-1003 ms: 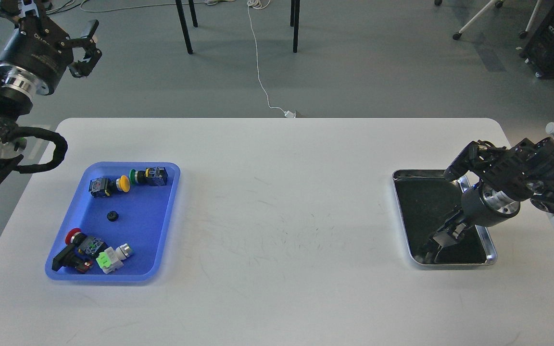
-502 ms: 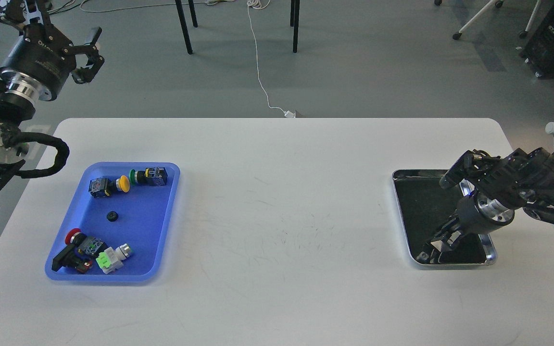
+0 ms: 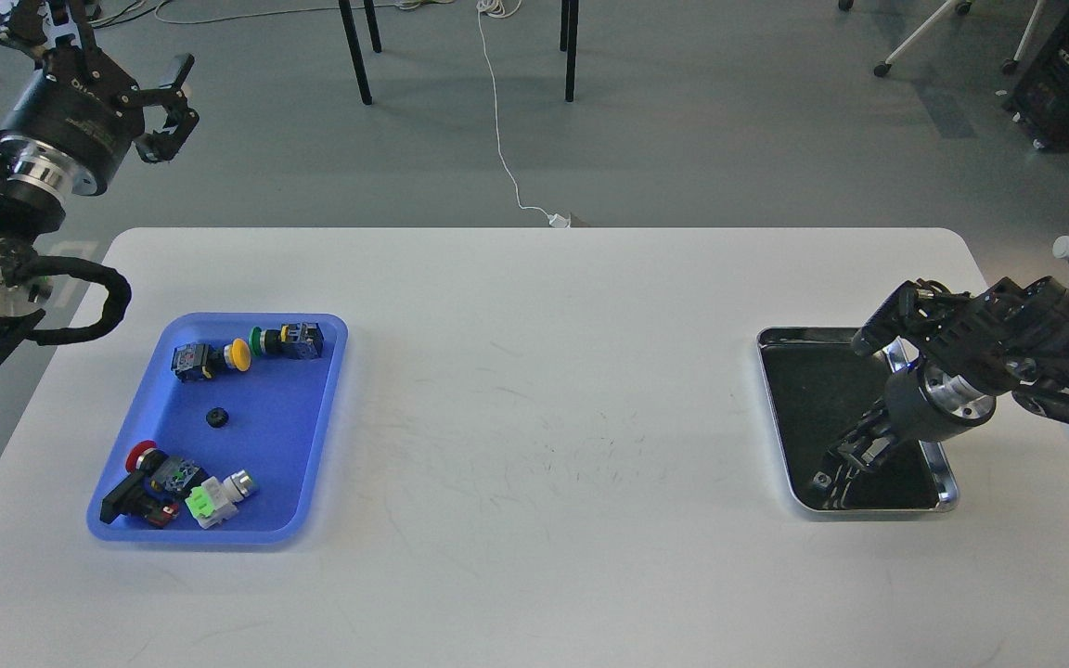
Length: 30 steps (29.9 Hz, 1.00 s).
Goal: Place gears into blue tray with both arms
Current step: 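Carry the black part to the table center and release it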
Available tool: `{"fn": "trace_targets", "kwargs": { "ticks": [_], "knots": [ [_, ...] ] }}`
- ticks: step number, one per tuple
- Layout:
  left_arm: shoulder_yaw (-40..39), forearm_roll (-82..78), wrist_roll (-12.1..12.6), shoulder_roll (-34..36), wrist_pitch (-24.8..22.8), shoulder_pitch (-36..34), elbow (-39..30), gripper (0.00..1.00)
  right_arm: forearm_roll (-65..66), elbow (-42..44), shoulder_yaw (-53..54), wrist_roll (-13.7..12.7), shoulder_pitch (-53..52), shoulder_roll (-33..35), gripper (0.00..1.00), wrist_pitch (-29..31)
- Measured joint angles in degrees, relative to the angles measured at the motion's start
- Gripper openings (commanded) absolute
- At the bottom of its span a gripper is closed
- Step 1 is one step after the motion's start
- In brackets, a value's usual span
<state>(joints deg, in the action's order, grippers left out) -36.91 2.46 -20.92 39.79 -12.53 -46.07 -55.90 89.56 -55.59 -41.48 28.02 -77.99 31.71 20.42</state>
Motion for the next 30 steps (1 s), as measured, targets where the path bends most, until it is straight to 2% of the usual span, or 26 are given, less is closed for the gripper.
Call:
{"fn": "trace_targets", "kwargs": {
  "ticks": [9, 18, 26, 30],
  "knots": [
    [0.0, -0.1, 0.0, 0.3, 0.0, -0.1, 0.0, 0.98, -0.5, -3.3, 4.3, 0.0, -8.3, -0.8, 0.17, -2.3],
    [0.2, -0.2, 0.0, 0.1, 0.0, -0.1, 0.0, 0.98, -17.4, -6.6, 6.2, 0.0, -9.4, -14.2, 0.18, -3.4],
    [0.3, -0.2, 0.0, 0.2, 0.0, 0.0, 0.0, 0.98, -19.0, 2.2, 6.4, 0.0, -4.4, -28.6, 0.18, -6.3],
    [0.3, -0.3, -0.1, 0.2, 0.0, 0.0, 0.0, 0.98, -21.1, 8.9, 6.6, 0.0, 0.2, -31.5, 0.18, -8.3]
  ]
}}
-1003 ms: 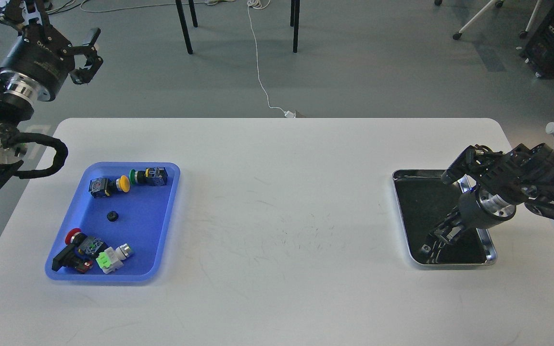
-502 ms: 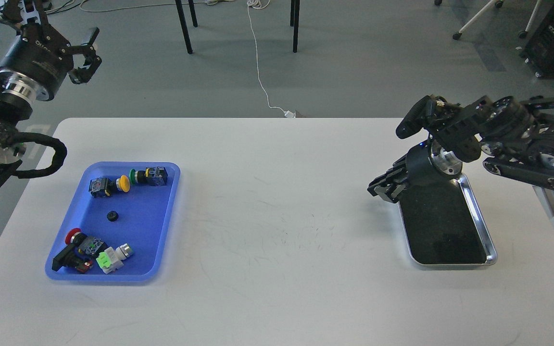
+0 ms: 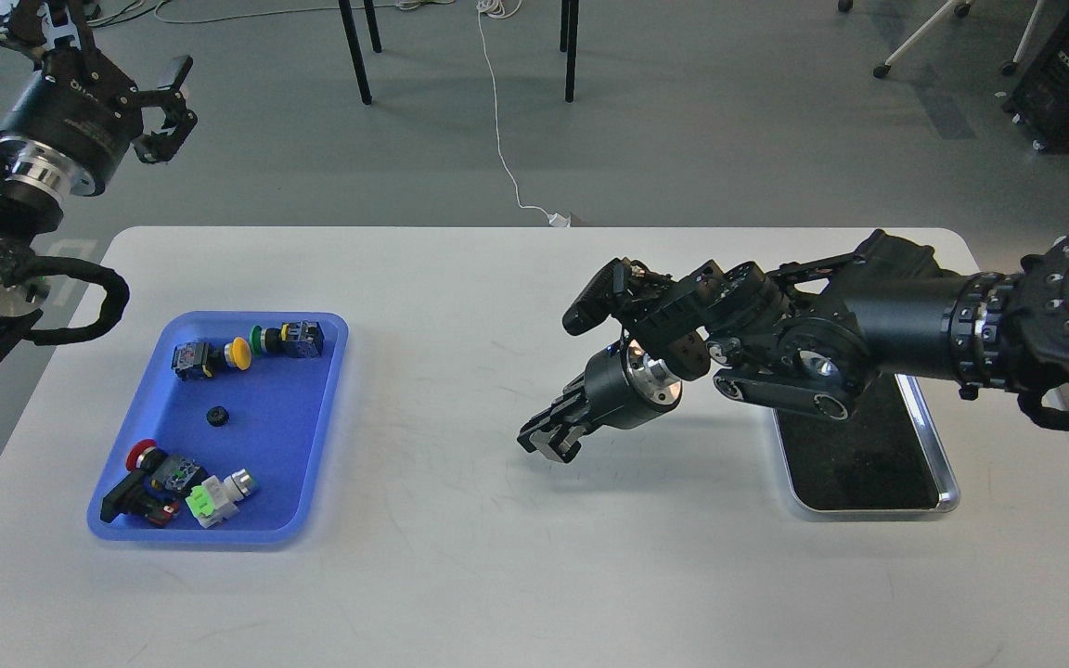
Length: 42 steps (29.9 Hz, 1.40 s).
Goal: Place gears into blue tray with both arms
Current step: 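Carry the black part to the table center and release it, then retract the right arm and reach the left hand toward the part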
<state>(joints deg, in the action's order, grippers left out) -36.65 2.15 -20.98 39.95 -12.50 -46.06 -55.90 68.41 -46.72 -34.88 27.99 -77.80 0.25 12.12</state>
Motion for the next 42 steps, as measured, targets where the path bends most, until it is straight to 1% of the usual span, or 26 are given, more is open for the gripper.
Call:
{"fn": "trace_targets", "kwargs": {
  "ticks": [3, 7, 9, 12, 15, 17, 21, 23, 26, 30, 32, 35, 38, 42],
  "knots": [
    [0.0, -0.1, 0.0, 0.0, 0.0, 0.0, 0.0, 0.98, -3.5, 2.5, 0.0, 0.0, 1.9, -0.2, 0.18, -0.2],
    [-0.1, -0.1, 0.0, 0.2, -0.1, 0.0, 0.0, 0.98, -5.4, 3.1, -0.1, 0.0, 2.5, -0.3, 0.19, -0.2],
    [-0.1, -0.1, 0.0, 0.2, -0.1, 0.0, 0.0, 0.98, -5.5, 3.2, -0.2, 0.0, 2.6, -0.3, 0.23, -0.3],
    [-0.1, -0.1, 0.0, 0.2, -0.1, 0.0, 0.0, 0.98, -5.6, 3.3, -0.3, 0.0, 2.9, -0.3, 0.25, -0.3],
    [-0.1, -0.1, 0.0, 0.2, -0.2, 0.0, 0.0, 0.98, -5.6, 3.4, -0.5, 0.0, 3.3, -0.3, 0.31, -0.3],
    [-0.1, -0.2, 0.0, 0.2, -0.1, 0.0, 0.0, 0.98, -5.6, 3.4, -0.6, 0.0, 3.3, -0.3, 0.40, -0.3],
    [-0.1, -0.3, 0.0, 0.2, -0.1, 0.0, 0.0, 0.98, -5.9, 3.8, 0.0, 0.0, 3.3, -0.3, 0.62, -0.5],
    [-0.1, -0.3, 0.0, 0.6, 0.0, 0.0, 0.1, 0.98, -7.5, 4.7, 1.6, 0.0, 3.3, -0.3, 0.71, -0.5],
    [-0.1, -0.3, 0.0, 1.8, 0.0, 0.0, 0.3, 0.98, -11.7, 5.3, 4.1, 0.0, 3.0, -0.3, 0.81, -0.5],
    [0.0, -0.4, 0.0, 2.6, 0.0, 0.0, 0.3, 0.98, -16.0, 5.4, 7.9, 0.0, 2.0, 0.0, 0.90, -0.5],
    [0.1, -0.7, 0.1, 3.1, 0.0, -0.3, 0.3, 0.98, -17.3, 5.4, 12.0, 0.0, 1.5, 2.6, 0.92, -0.5],
    [0.5, -2.5, 0.5, 3.3, 0.0, -0.8, 0.0, 0.98, -19.6, 5.2, 21.3, 0.0, 1.4, 9.5, 0.94, 0.1],
    [1.2, -7.7, 1.4, 2.9, 0.0, -1.8, -0.9, 0.98, -22.6, 4.3, 29.7, 0.0, 3.2, 16.2, 0.95, 0.6],
    [1.3, -17.3, 2.4, 2.1, -0.1, -3.3, -2.3, 0.98, -28.5, 1.0, 36.2, 0.0, 7.1, 25.1, 0.95, 2.2]
  ]
}}
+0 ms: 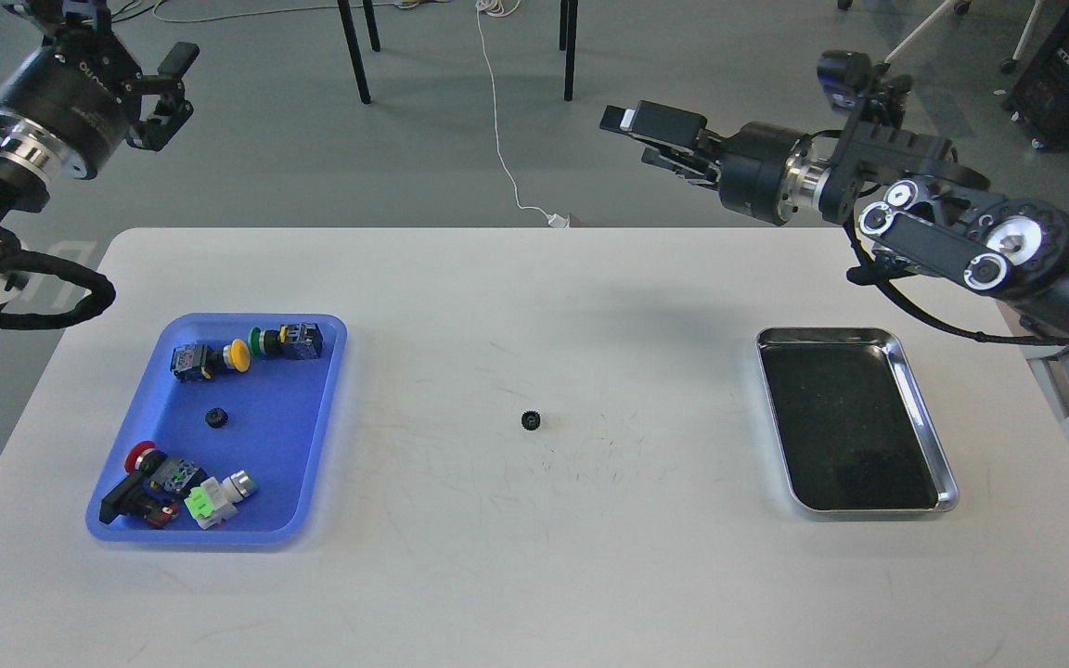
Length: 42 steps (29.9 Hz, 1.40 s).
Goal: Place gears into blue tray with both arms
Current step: 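Retract the right arm and reach the left hand toward the part, then grasp the black part on the table with the left hand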
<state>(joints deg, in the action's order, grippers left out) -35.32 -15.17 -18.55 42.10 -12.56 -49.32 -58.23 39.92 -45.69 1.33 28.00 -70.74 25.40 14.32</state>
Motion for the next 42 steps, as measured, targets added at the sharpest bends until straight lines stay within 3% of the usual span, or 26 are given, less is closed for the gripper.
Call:
{"fn": "trace_targets", "kwargs": {
  "ticks": [7, 12, 17, 23, 30, 36, 42],
  "knots": [
    [0.1, -21.1, 0.1, -5.8, 0.6, -1.3, -5.9, 0.97, -18.6, -6.4, 6.4, 0.0, 7.9, 14.7, 0.96, 2.6],
    [1.4, -42.4, 0.1, -11.4, 1.7, -0.8, -11.4, 0.94, -32.0, -7.0, 10.7, 0.0, 14.2, 20.0, 0.97, 7.7],
    [6.3, -65.2, -0.1, -16.4, 5.4, -0.8, -12.3, 0.92, -44.5, -9.2, 14.2, 0.0, 21.0, 25.5, 0.97, 12.8],
    [16.0, -88.5, -0.2, -20.8, 11.5, -0.6, -11.9, 0.91, -50.5, -15.1, 15.0, 0.0, 28.3, 29.8, 0.97, 13.7],
    [26.8, -107.8, -0.1, -27.5, 22.7, 1.1, -4.4, 0.77, -51.1, -15.7, 15.0, 0.0, 31.1, 31.2, 0.97, 13.7],
    [27.6, -109.8, 0.0, -30.4, 23.8, 5.2, 1.4, 0.62, -51.1, -15.8, 15.1, 0.0, 31.4, 31.3, 0.97, 13.7],
    [27.6, -109.8, 0.1, -31.7, 23.8, 6.4, 9.0, 0.55, -51.2, -17.4, 16.1, 0.0, 31.4, 31.3, 0.97, 13.7]
  ]
}}
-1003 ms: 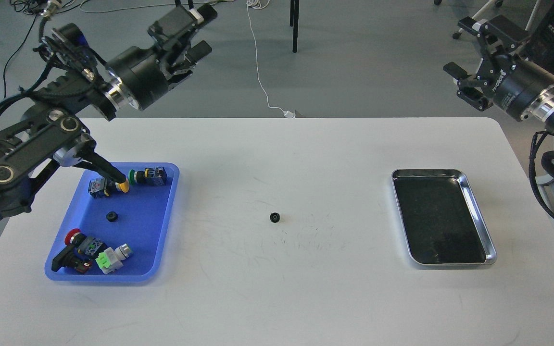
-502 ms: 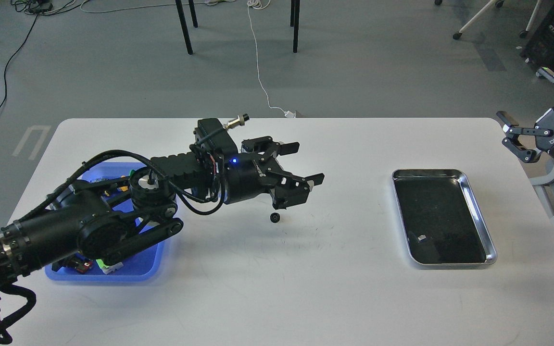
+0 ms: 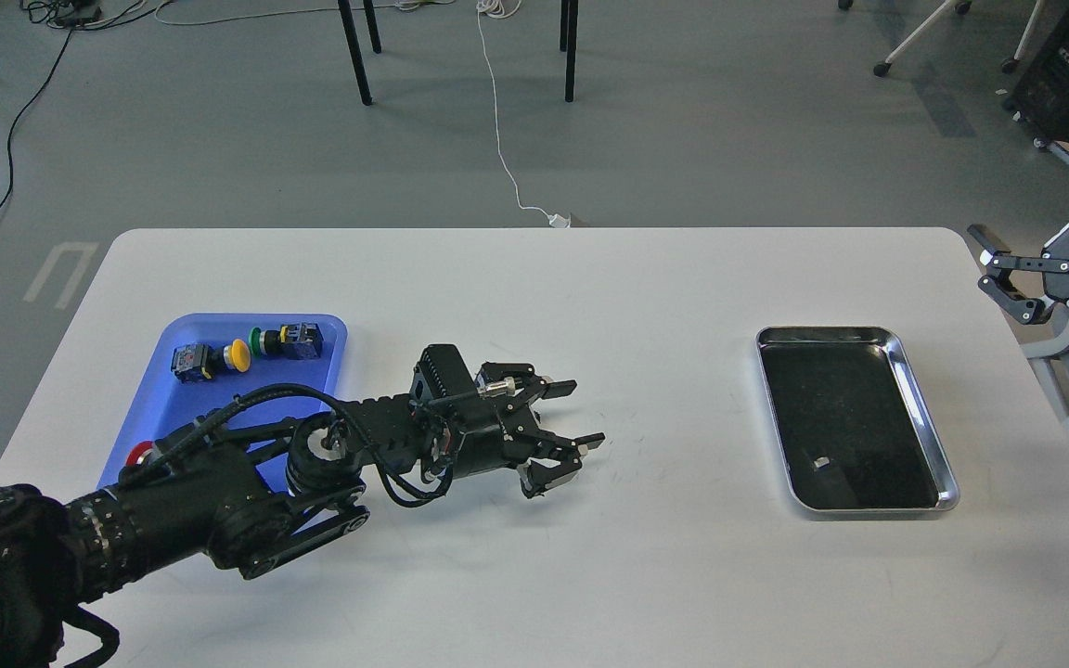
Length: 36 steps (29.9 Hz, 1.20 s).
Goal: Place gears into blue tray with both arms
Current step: 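Grasp the black part on the table with the left hand, then carry the black part into the blue tray and release it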
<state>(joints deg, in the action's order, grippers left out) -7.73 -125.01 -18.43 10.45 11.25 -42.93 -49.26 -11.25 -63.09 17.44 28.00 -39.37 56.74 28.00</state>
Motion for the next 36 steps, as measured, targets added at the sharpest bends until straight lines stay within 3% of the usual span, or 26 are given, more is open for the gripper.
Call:
{"fn": "trace_targets", "kwargs": {
  "ticks": [15, 24, 32, 36],
  "knots": [
    [0.1, 1.2, -0.4, 0.3, 0.1, 1.5, 4.7, 0.37, 0.1, -3.3, 0.3, 0.0, 0.0, -0.1, 0.97, 0.0],
    [0.0, 1.5, -0.7, 0.7, 0.3, 2.6, 4.6, 0.17, 0.2, -3.5, 0.1, 0.0, 0.0, -0.7, 0.97, 0.0],
    [-1.0, 3.2, -0.8, 4.8, 1.7, 2.4, 2.4, 0.17, 0.3, -3.5, 0.2, 0.0, 0.1, -0.8, 0.97, 0.0],
    [-1.8, 6.7, -1.3, 11.8, 2.8, 2.3, -3.2, 0.17, 0.3, -3.3, 0.4, 0.0, 0.1, -0.8, 0.97, 0.0]
  ]
}}
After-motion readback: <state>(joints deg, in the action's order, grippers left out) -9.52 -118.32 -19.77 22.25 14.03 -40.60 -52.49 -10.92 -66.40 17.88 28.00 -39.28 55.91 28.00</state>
